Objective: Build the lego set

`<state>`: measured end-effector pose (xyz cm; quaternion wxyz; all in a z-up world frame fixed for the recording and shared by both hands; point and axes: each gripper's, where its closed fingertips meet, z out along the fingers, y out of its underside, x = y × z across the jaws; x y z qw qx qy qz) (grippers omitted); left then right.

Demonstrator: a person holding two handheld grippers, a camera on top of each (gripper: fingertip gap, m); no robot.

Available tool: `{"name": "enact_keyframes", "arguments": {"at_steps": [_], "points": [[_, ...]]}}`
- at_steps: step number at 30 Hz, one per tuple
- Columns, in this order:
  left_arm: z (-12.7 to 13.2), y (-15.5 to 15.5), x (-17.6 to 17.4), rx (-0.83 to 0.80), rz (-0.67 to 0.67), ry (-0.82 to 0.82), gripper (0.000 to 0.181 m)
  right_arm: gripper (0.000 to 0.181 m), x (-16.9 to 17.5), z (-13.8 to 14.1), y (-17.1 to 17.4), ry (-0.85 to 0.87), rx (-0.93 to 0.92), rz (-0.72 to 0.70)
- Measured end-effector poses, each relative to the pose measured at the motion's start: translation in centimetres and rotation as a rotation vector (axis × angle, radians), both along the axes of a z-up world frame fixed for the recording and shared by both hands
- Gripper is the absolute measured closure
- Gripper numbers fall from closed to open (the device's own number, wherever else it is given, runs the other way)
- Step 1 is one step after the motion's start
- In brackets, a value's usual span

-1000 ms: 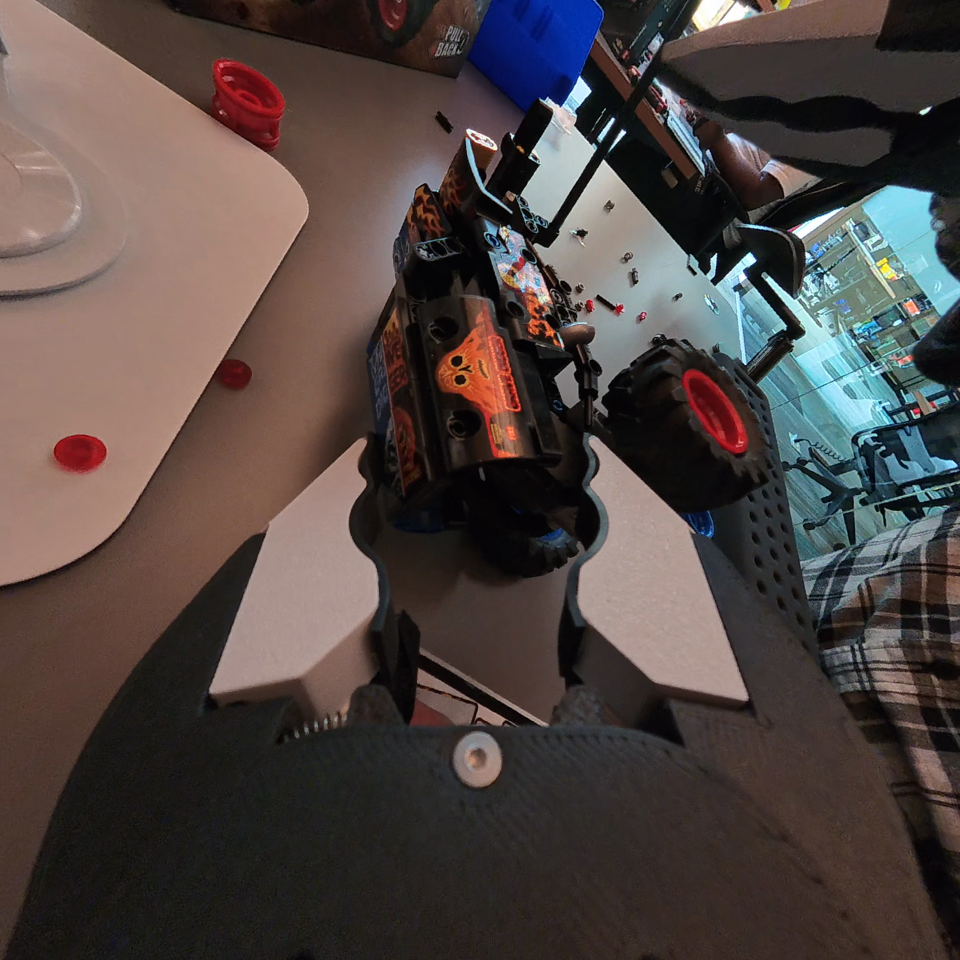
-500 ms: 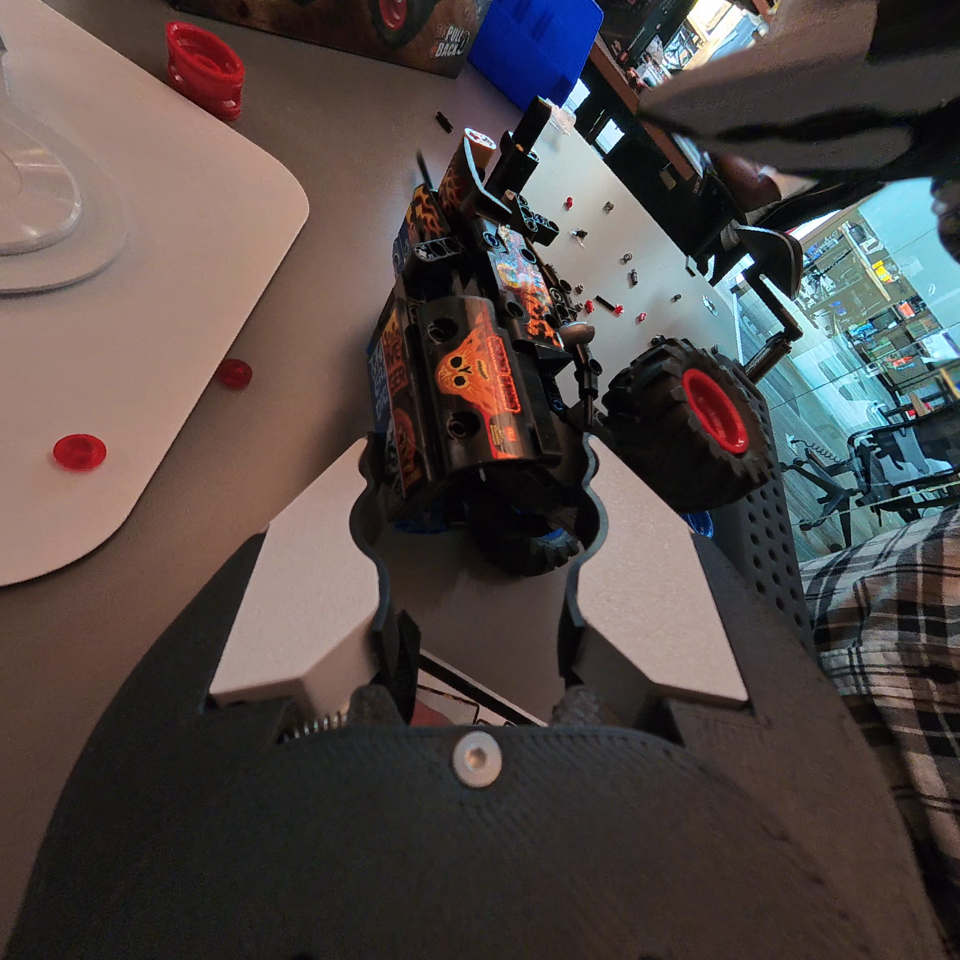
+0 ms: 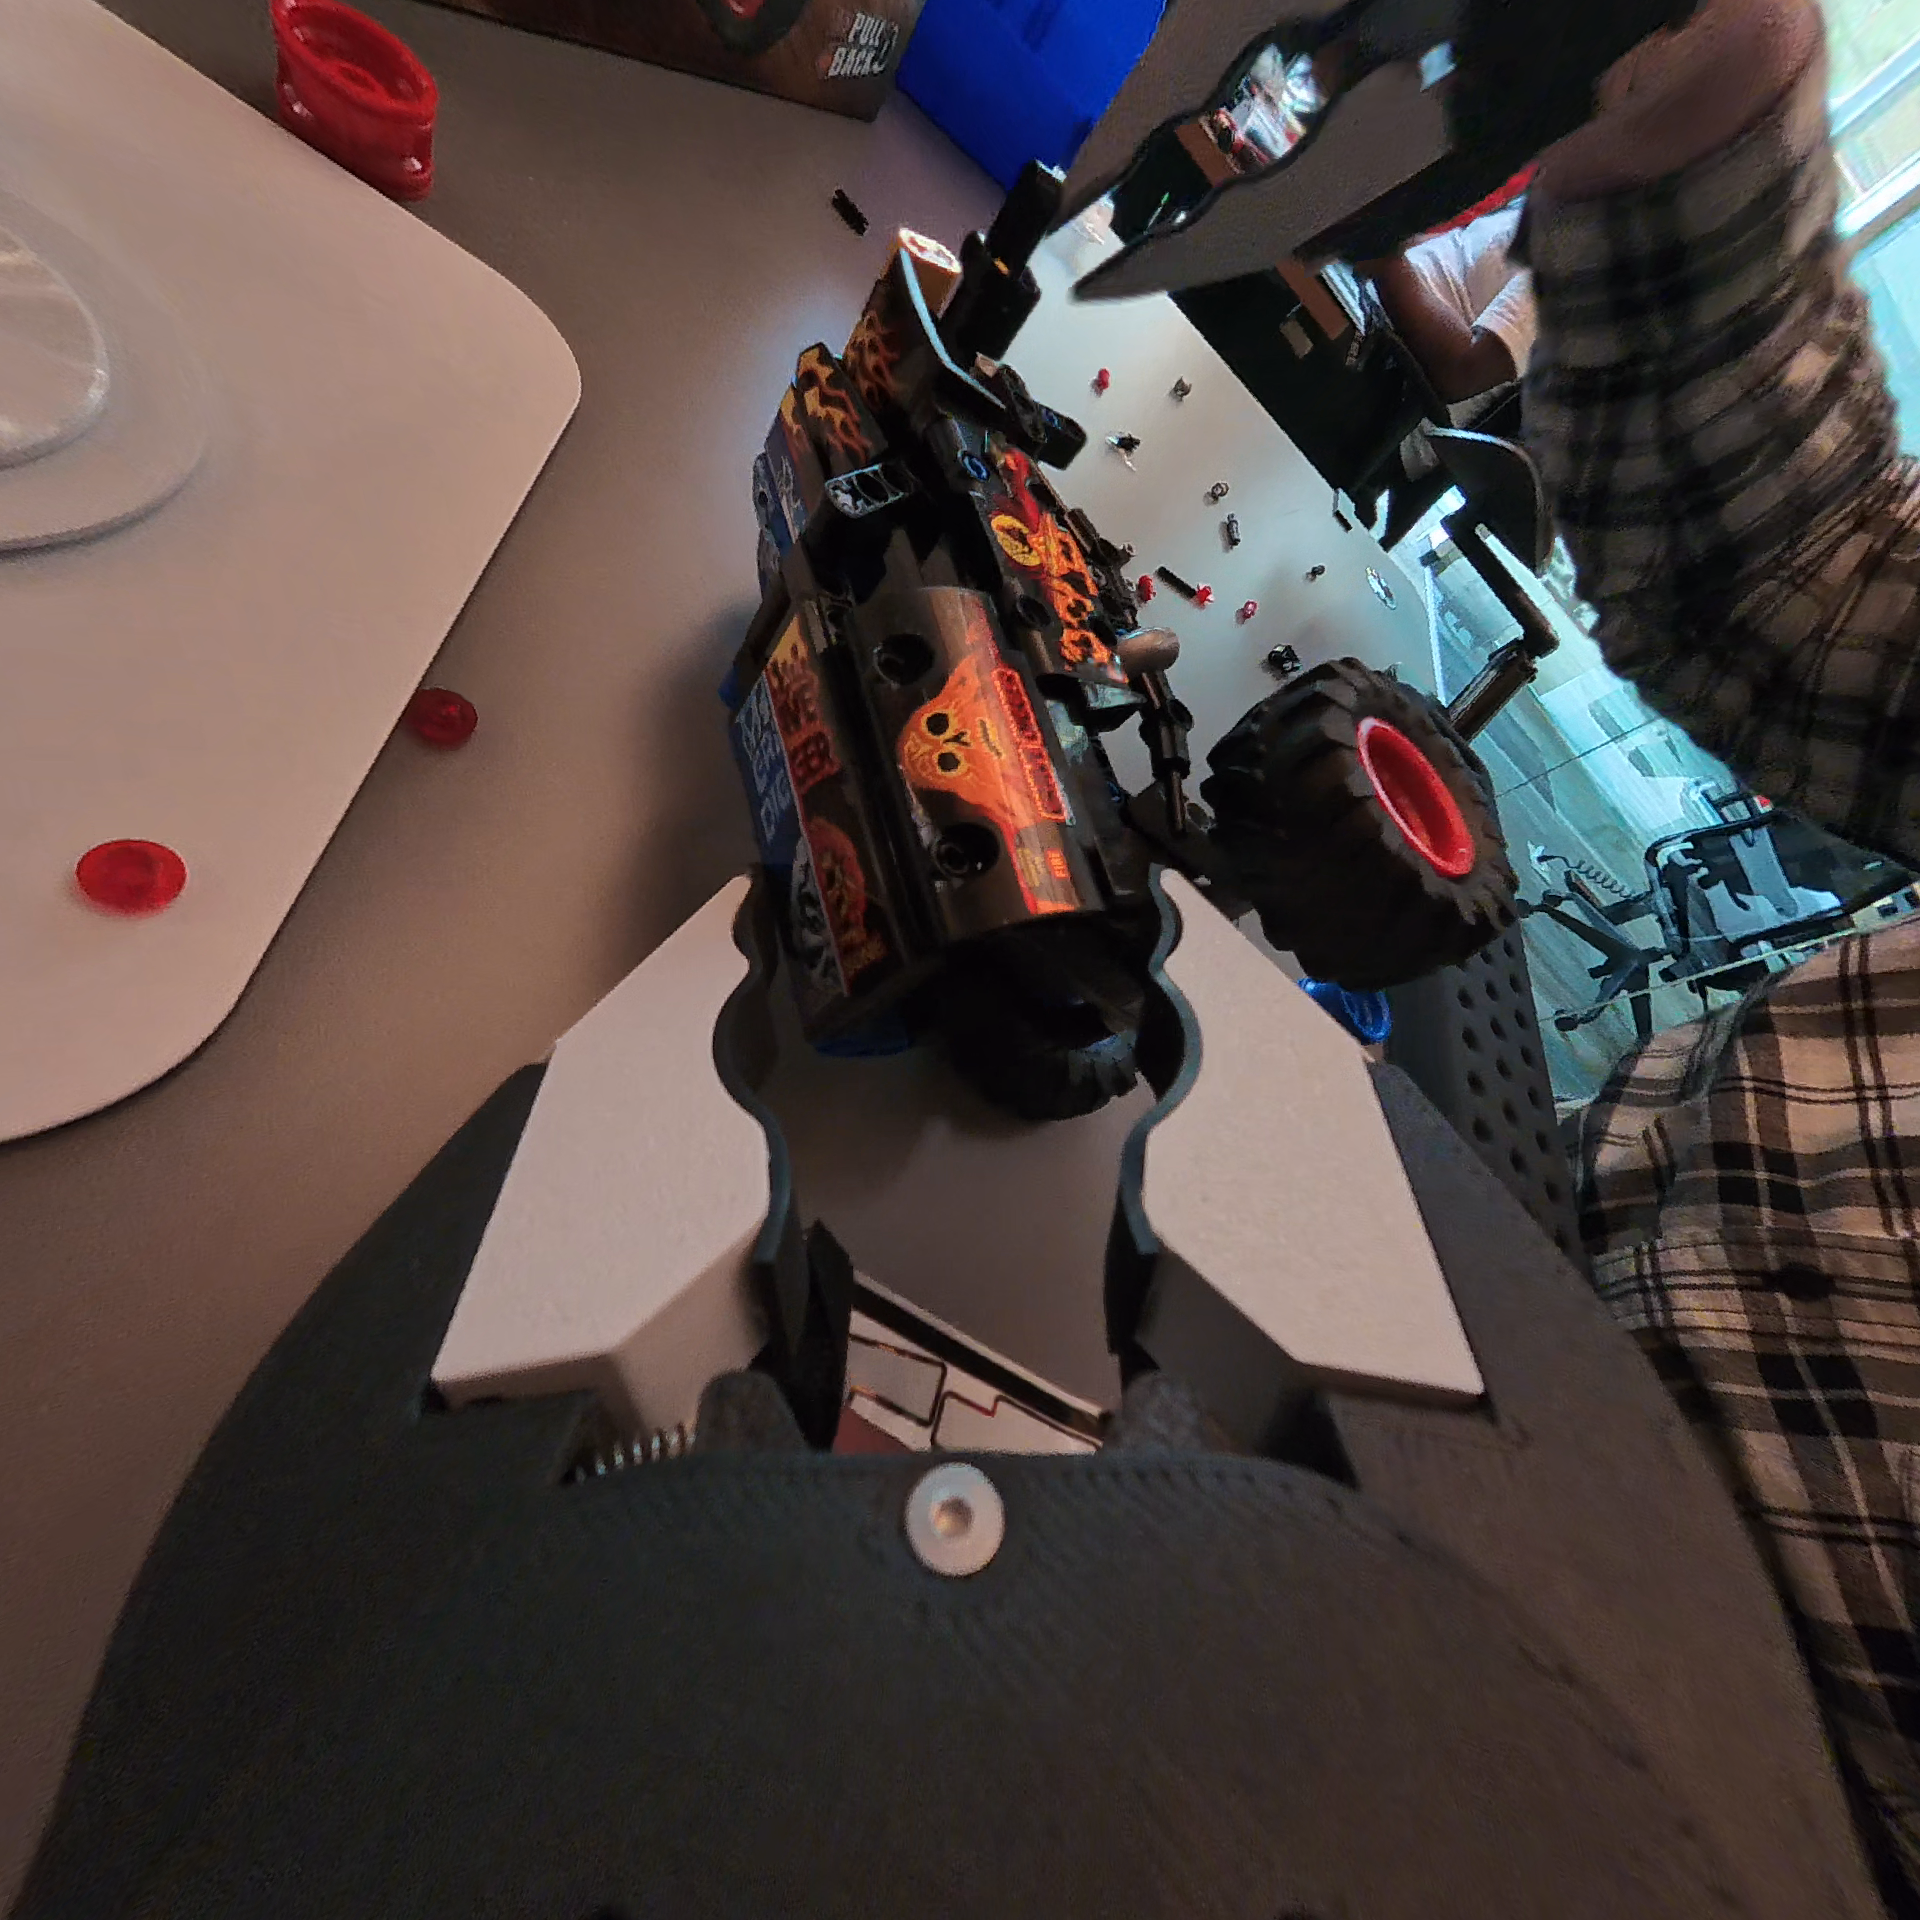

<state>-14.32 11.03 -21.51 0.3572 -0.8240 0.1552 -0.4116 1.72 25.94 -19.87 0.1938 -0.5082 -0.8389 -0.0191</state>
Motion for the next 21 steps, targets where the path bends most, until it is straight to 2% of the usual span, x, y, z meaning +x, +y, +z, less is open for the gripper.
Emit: {"name": "enact_keyframes", "arguments": {"at_steps": [2, 5, 10, 13, 15, 17, 21], "points": [[0.0, 0.2, 0.1, 0.0, 0.004, -0.002, 0.113, 0.168, 1.1, -2.9, 1.5, -0.004, -0.052, -0.044], [-0.1, 0.2, 0.1, -0.001, 0.008, -0.001, 0.112, 0.165, 1.8, -5.7, 2.9, 0.007, -0.132, -0.046], [-0.2, 0.4, -0.1, 0.001, 0.02, 0.011, 0.109, 0.18, 0.7, -6.7, 2.8, 0.079, -0.254, -0.012], [-0.2, 0.5, -0.3, 0.004, 0.025, 0.008, 0.109, 0.18, 0.9, -6.7, 2.7, 0.08, -0.274, -0.006], [-0.2, 0.5, -0.5, 0.007, 0.034, 0.011, 0.109, 0.181, 1.0, -6.1, 2.5, 0.094, -0.242, 0.01], [-0.1, 0.6, -0.8, 0.011, 0.042, 0.014, 0.11, 0.181, 1.0, -4.5, 1.9, 0.118, -0.177, 0.047], [-0.2, 0.8, -0.8, 0.011, 0.046, 0.009, 0.11, 0.181, -0.1, 1.7, 1.1, 0.157, 0.088, 0.164]]}}
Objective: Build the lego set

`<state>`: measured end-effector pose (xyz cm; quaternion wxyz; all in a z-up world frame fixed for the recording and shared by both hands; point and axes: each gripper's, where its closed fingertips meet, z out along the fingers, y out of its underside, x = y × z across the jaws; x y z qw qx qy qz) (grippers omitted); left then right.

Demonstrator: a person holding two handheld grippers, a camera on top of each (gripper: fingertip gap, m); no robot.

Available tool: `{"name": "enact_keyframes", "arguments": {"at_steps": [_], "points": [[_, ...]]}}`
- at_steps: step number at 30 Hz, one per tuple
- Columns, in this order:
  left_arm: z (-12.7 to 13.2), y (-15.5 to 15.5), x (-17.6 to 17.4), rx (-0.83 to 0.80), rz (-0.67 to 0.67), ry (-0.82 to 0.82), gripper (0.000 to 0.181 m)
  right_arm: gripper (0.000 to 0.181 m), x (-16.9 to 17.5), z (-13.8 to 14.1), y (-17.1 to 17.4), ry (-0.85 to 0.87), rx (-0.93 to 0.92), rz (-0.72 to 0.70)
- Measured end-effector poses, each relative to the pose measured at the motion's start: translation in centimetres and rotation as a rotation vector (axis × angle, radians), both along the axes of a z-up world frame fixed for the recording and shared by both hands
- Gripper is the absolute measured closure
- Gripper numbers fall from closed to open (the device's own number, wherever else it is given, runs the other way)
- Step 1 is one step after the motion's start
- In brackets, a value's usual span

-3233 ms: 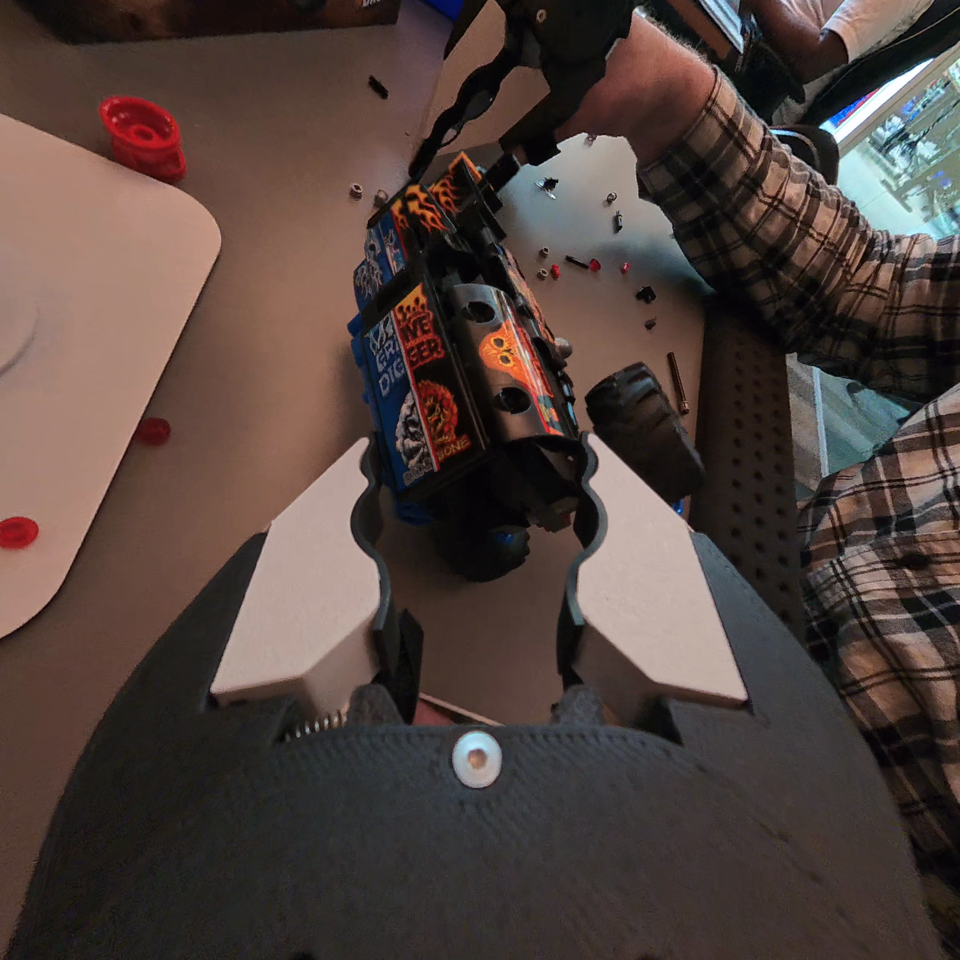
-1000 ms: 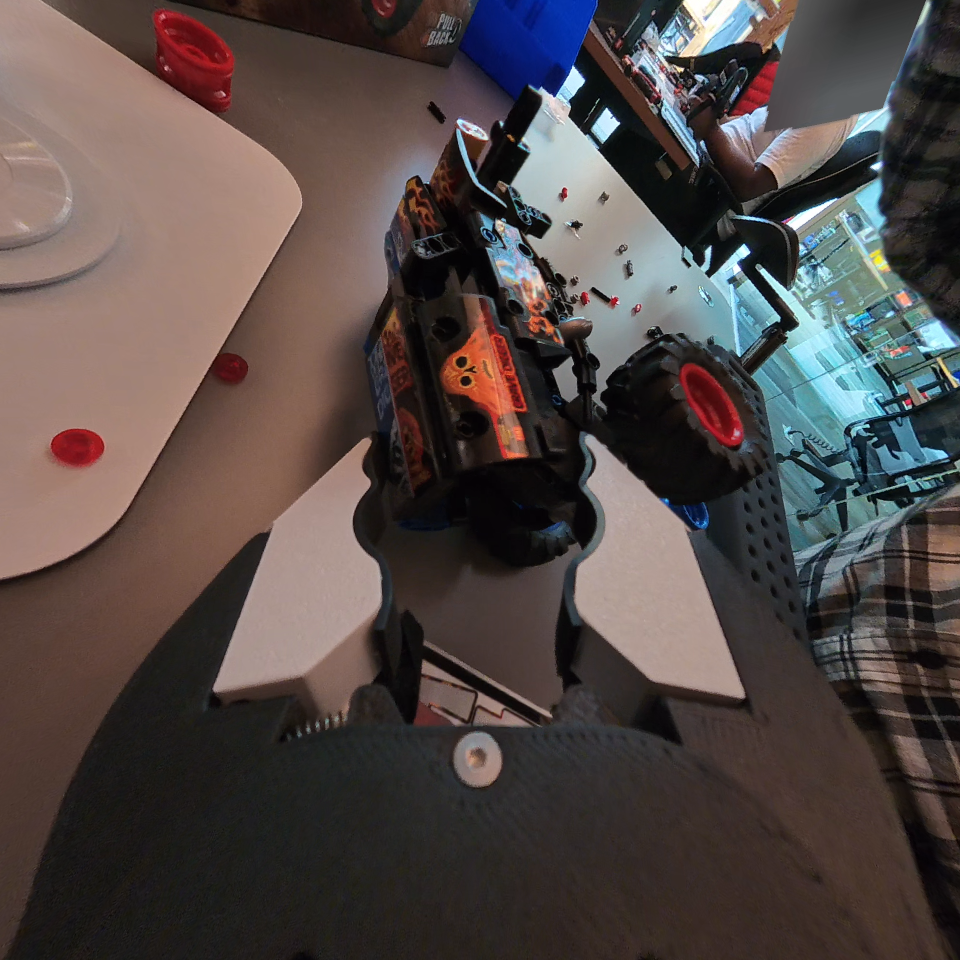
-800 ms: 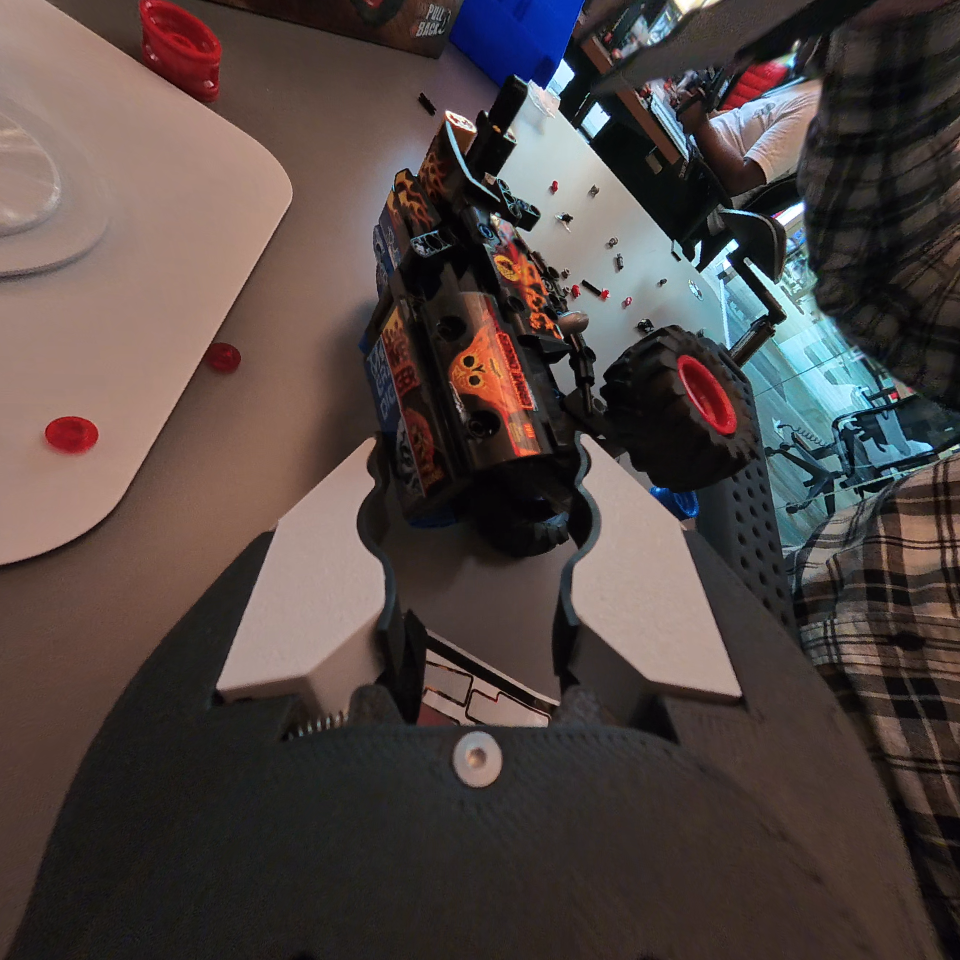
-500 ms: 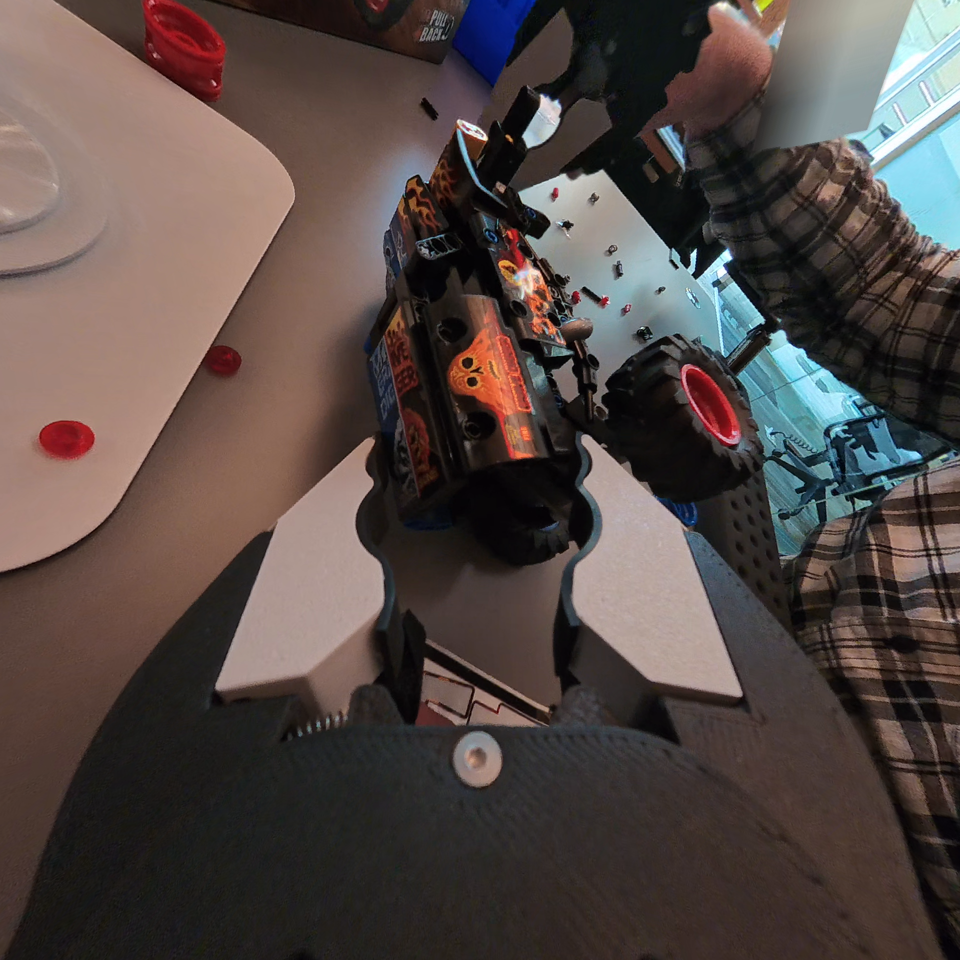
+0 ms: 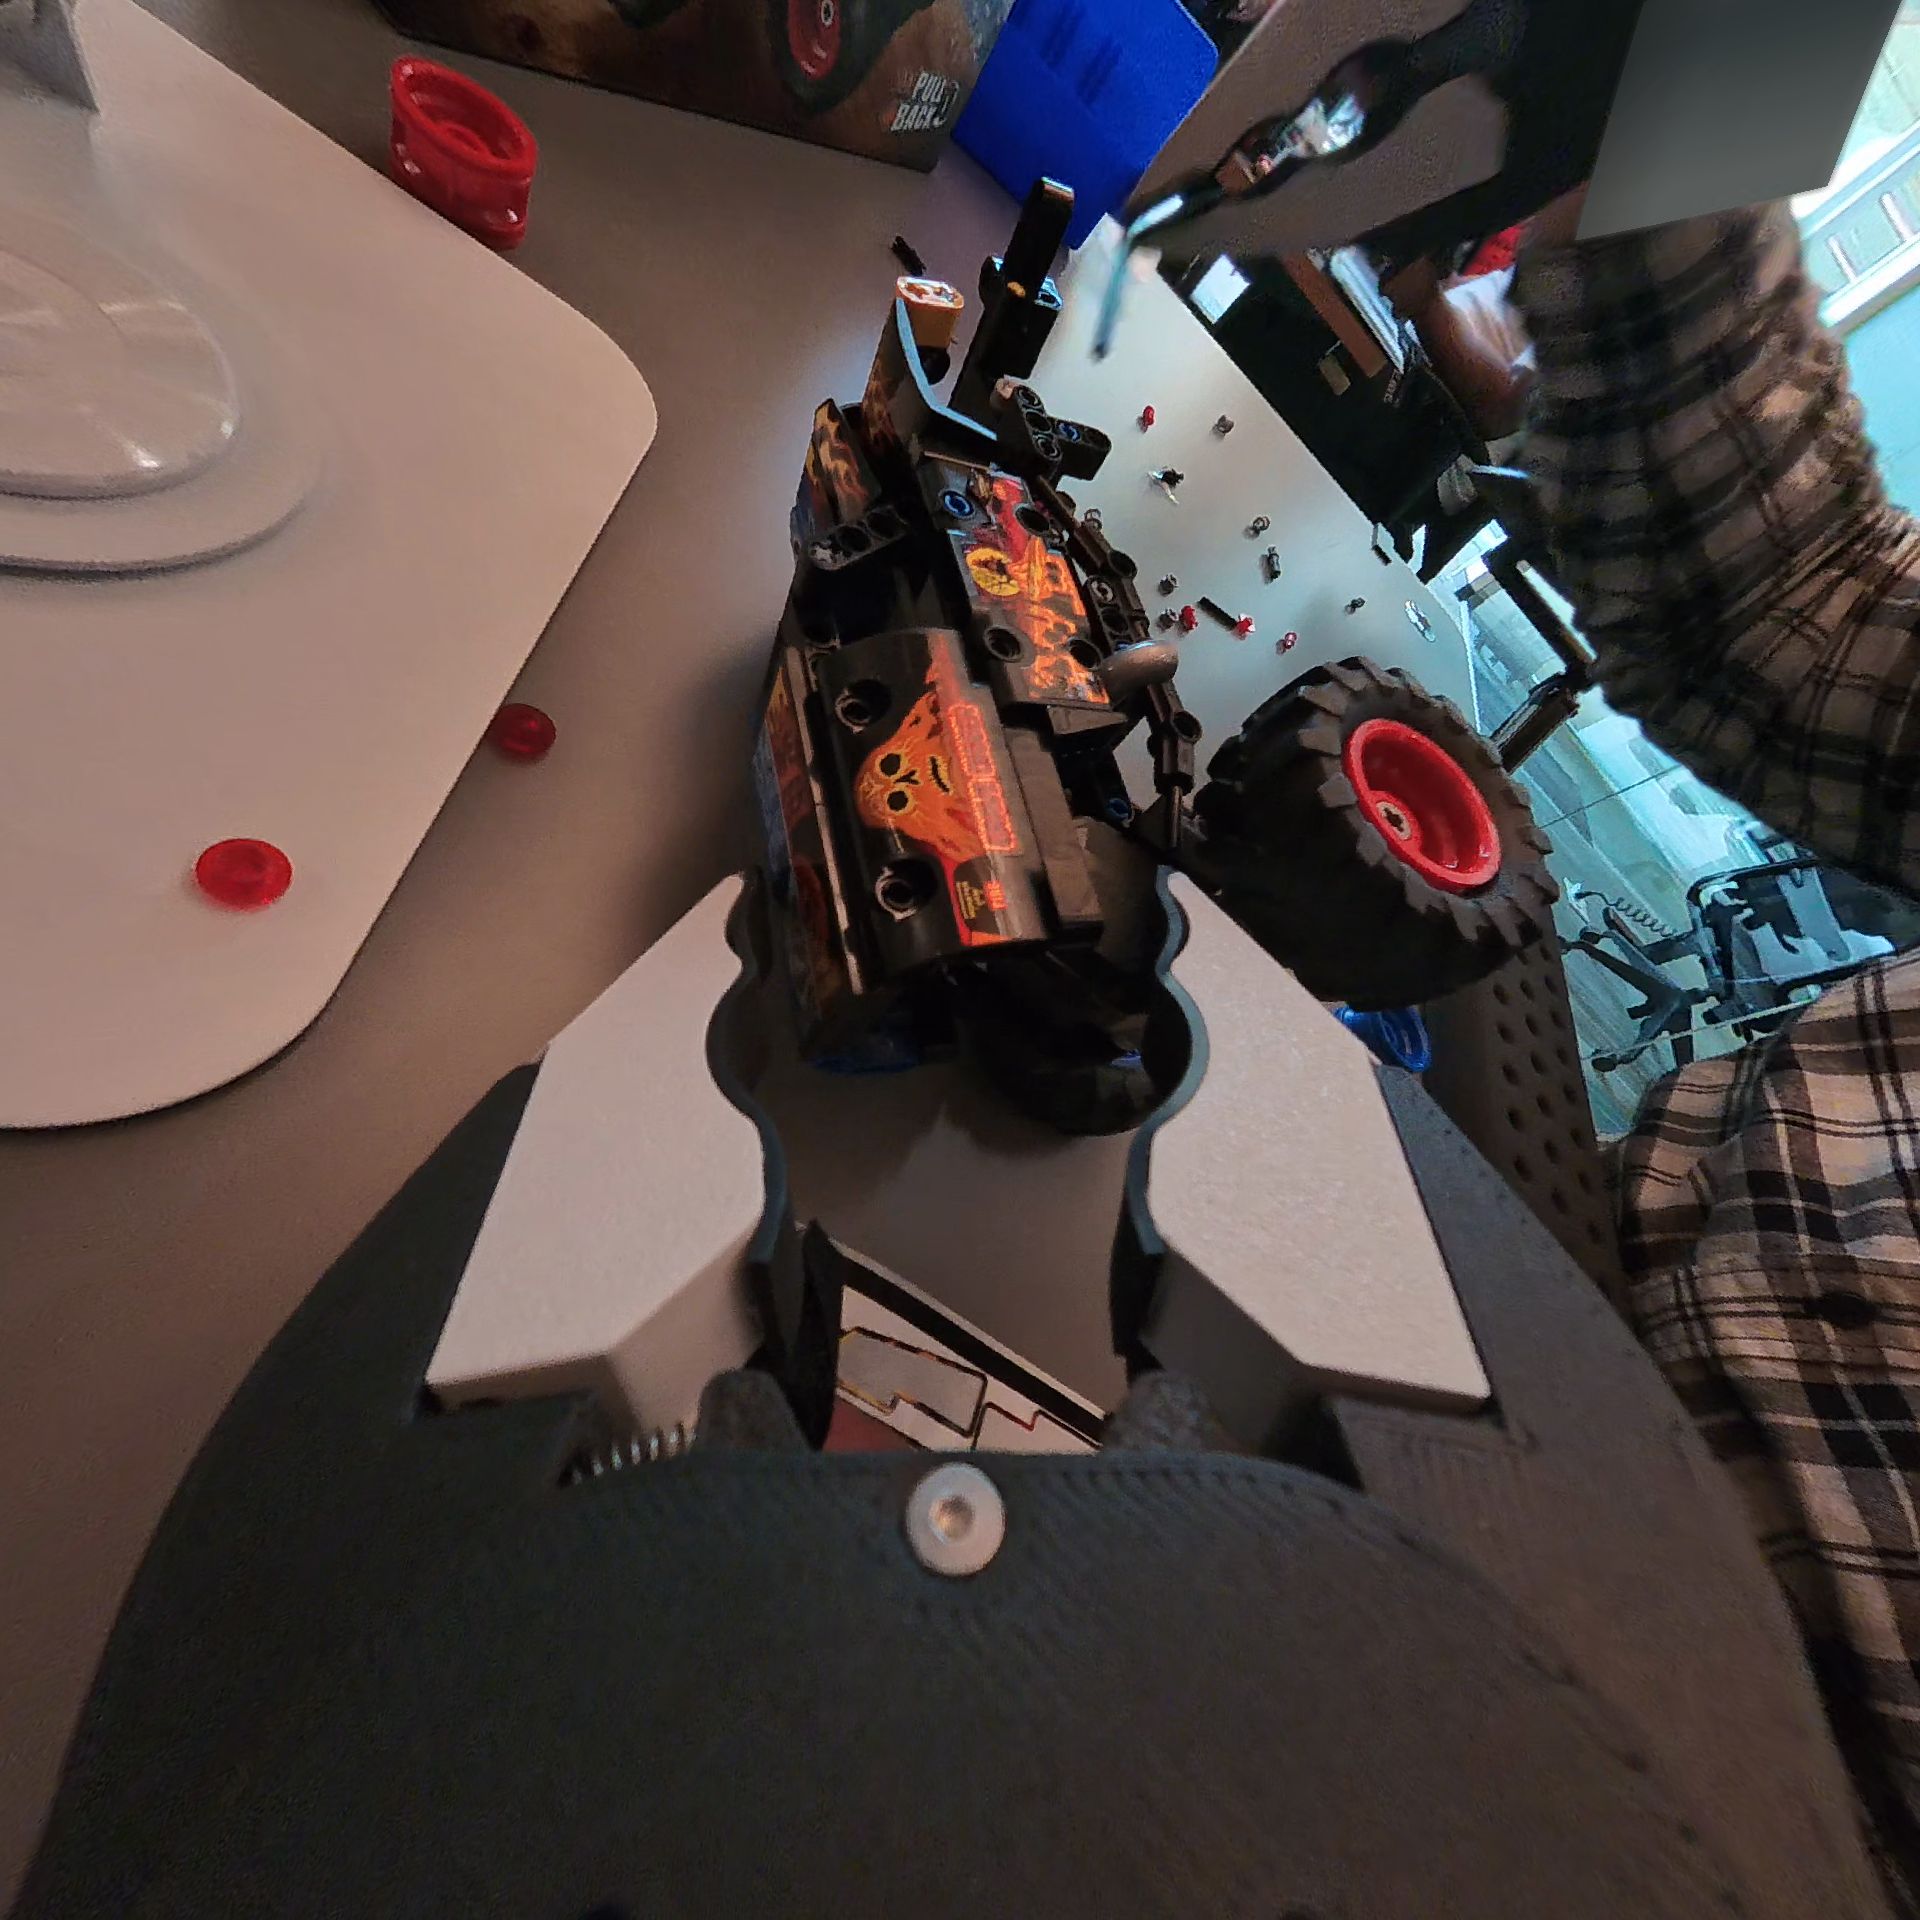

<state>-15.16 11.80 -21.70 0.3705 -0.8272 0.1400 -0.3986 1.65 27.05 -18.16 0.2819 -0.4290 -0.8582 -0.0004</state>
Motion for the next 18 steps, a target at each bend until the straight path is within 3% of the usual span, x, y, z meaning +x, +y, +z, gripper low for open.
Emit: {"name": "enact_keyframes", "arguments": {"at_steps": [3, 6, 12, 18], "points": [[0.0, 0.2, -0.2, 0.011, 0.014, 0.018, 0.109, 0.181, -1.9, 4.7, -1.1, -0.014, 0.274, 0.111], [0.1, 0.3, -0.4, 0.015, 0.024, 0.021, 0.113, 0.181, -4.3, 7.2, -2.6, -0.1, 0.555, 0.251], [0.1, 0.3, -0.2, 0.021, 0.022, 0.015, 0.117, 0.181, -7.0, 6.4, -4.4, -0.314, 0.842, 0.457], [0.1, 0.3, -0.1, 0.022, 0.013, 0.009, 0.117, 0.181, -8.2, 7.1, -4.3, -0.371, 0.937, 0.495]]}}
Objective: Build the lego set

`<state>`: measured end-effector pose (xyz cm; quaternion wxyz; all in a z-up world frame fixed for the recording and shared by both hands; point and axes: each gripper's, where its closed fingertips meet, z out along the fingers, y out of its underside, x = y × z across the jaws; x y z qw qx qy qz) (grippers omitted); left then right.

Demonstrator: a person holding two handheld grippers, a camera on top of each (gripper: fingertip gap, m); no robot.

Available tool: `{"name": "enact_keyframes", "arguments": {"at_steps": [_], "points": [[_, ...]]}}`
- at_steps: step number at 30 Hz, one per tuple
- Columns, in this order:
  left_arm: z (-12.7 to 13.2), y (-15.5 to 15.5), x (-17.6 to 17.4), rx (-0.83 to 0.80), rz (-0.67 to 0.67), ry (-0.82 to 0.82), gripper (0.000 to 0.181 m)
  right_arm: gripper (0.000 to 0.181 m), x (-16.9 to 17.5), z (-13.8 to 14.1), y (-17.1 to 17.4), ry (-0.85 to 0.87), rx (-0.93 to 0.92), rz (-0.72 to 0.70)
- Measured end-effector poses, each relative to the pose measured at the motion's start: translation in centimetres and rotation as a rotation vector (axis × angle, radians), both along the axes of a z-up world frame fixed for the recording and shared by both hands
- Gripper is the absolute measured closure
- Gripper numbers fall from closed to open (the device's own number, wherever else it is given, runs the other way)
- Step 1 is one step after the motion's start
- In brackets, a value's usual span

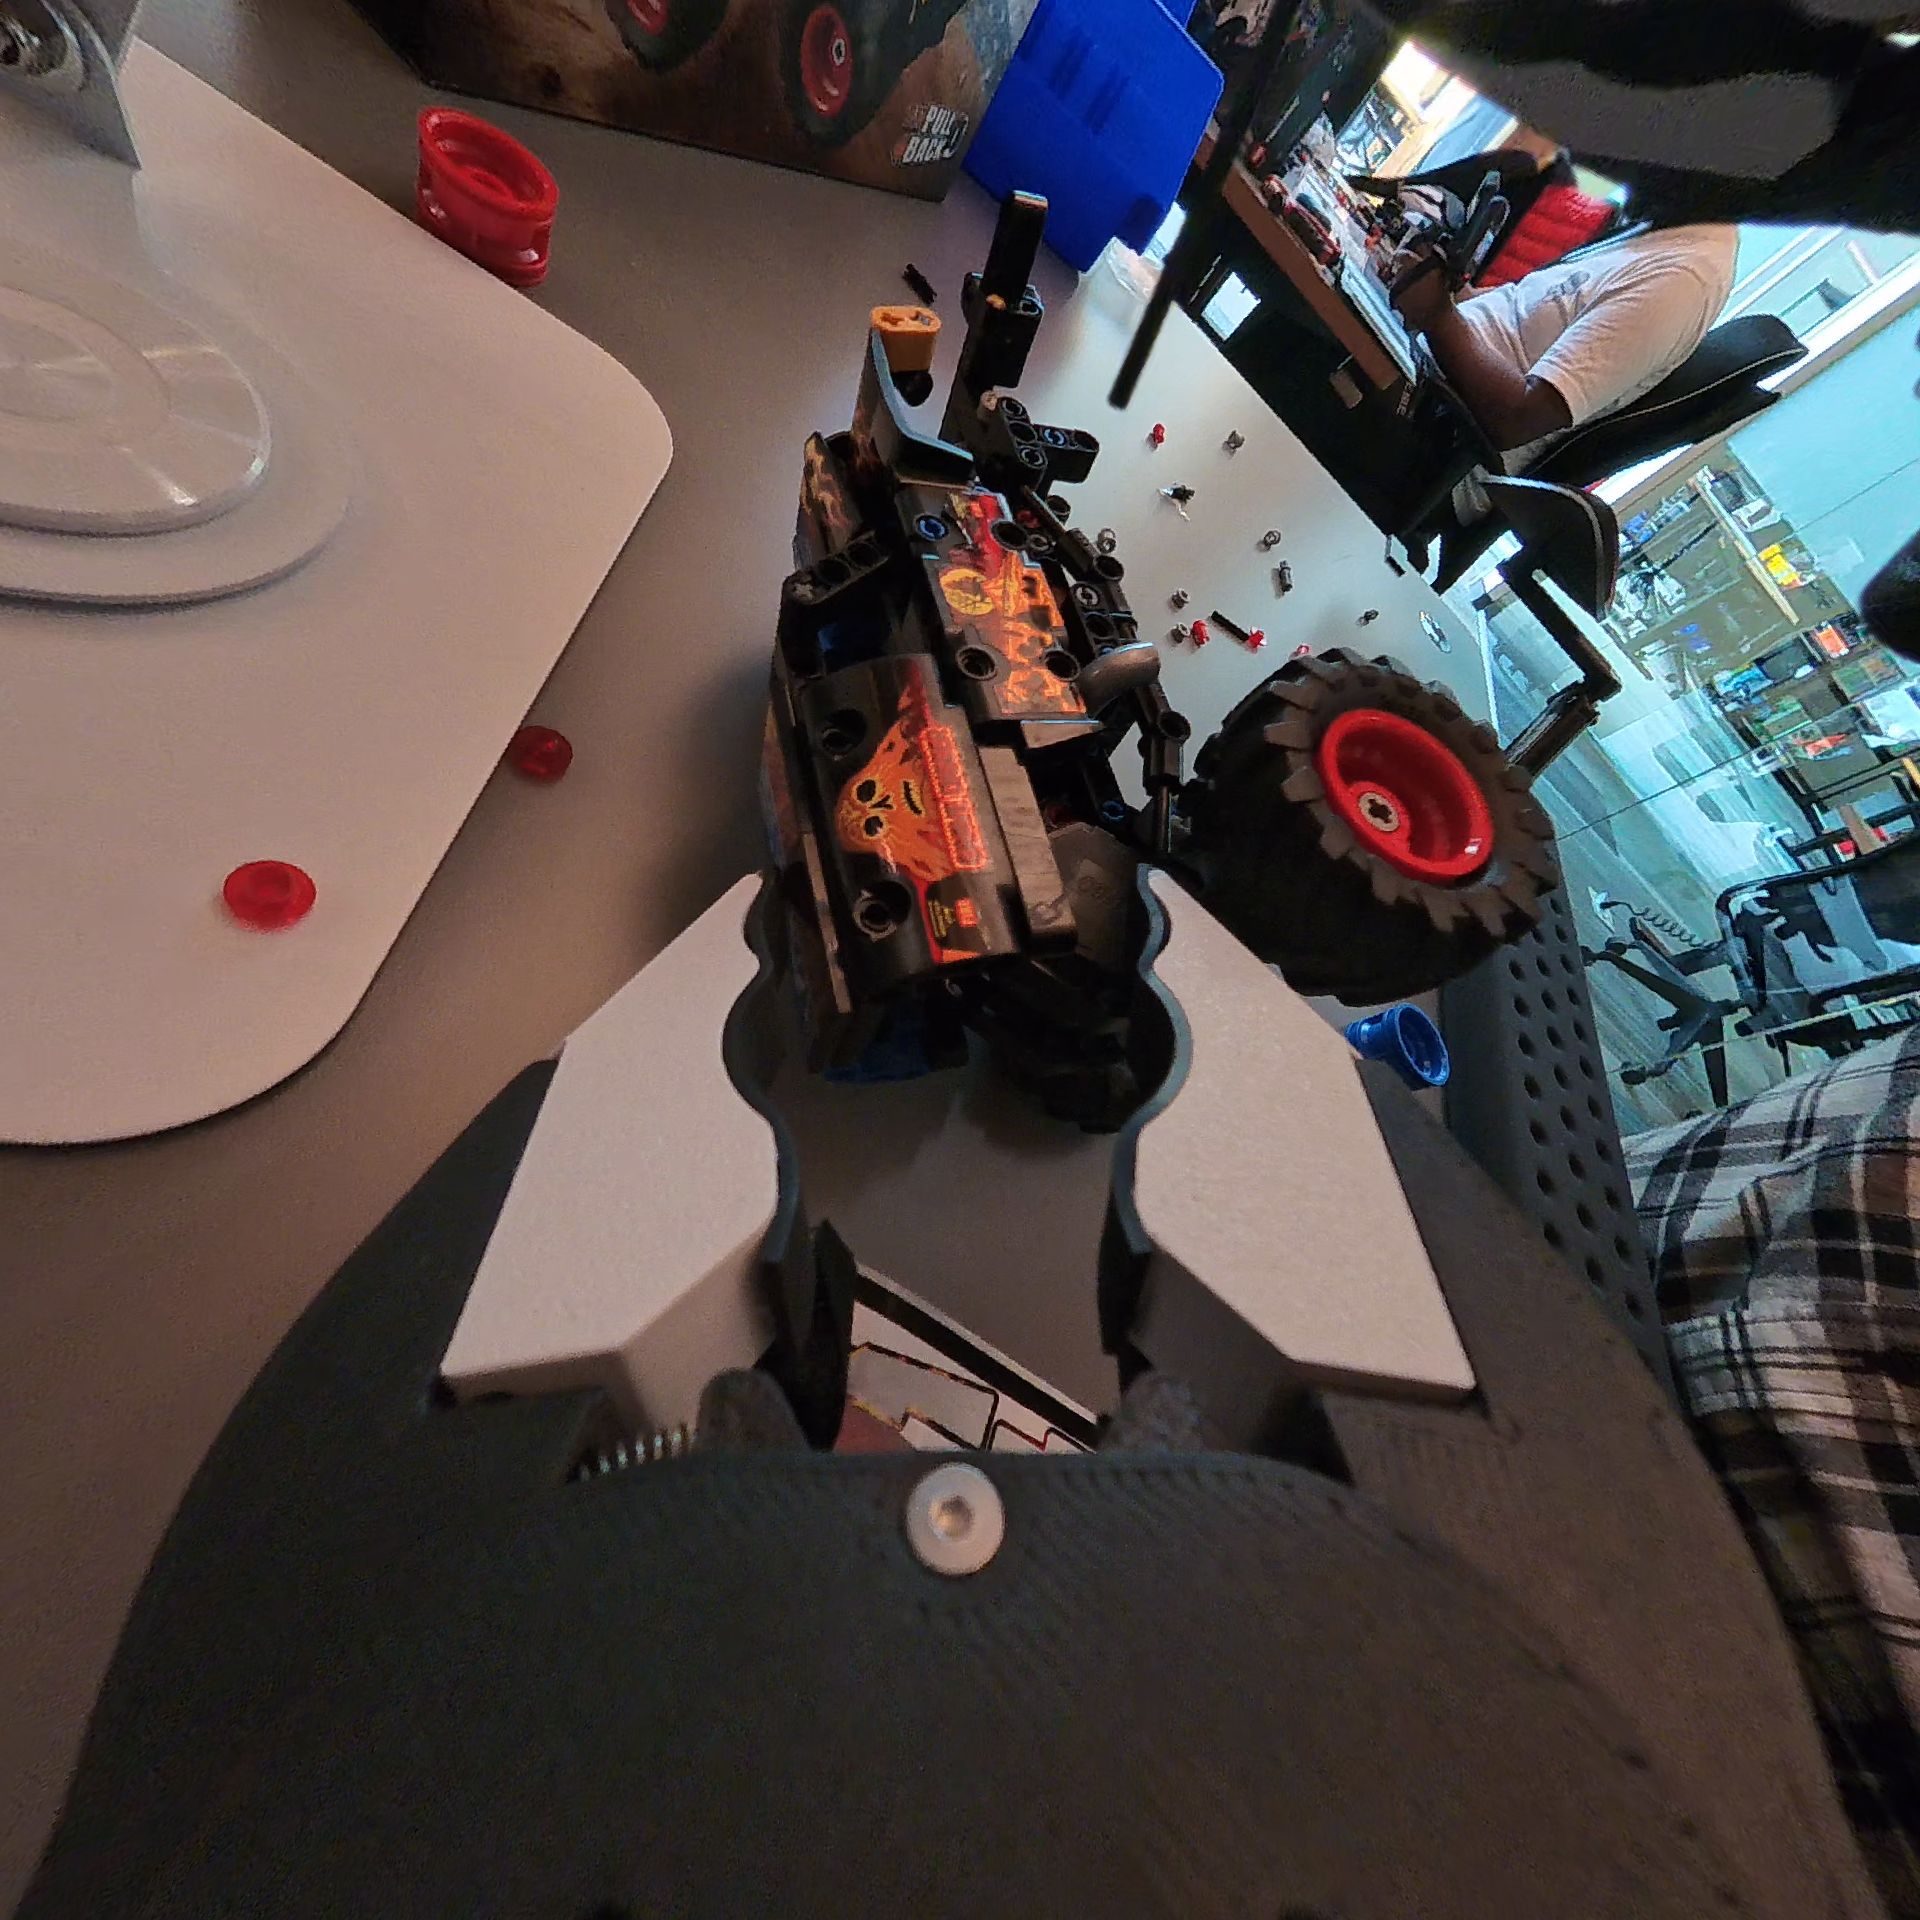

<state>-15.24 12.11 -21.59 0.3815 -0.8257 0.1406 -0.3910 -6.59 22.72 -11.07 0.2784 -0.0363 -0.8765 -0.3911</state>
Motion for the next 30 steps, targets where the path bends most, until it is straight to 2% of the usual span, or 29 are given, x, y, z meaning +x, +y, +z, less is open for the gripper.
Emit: {"name": "enact_keyframes", "arguments": {"at_steps": [20, 30], "points": [[0.0, 0.1, 0.3, 0.001, -0.009, 0.003, 0.116, 0.181, -1.0, -0.5, -0.9, -0.161, 0.166, 0.102], [0.0, 0.1, 0.4, 0.005, -0.012, 0.012, 0.117, 0.181, -2.7, -0.6, -1.7, -0.218, 0.208, 0.163]]}}
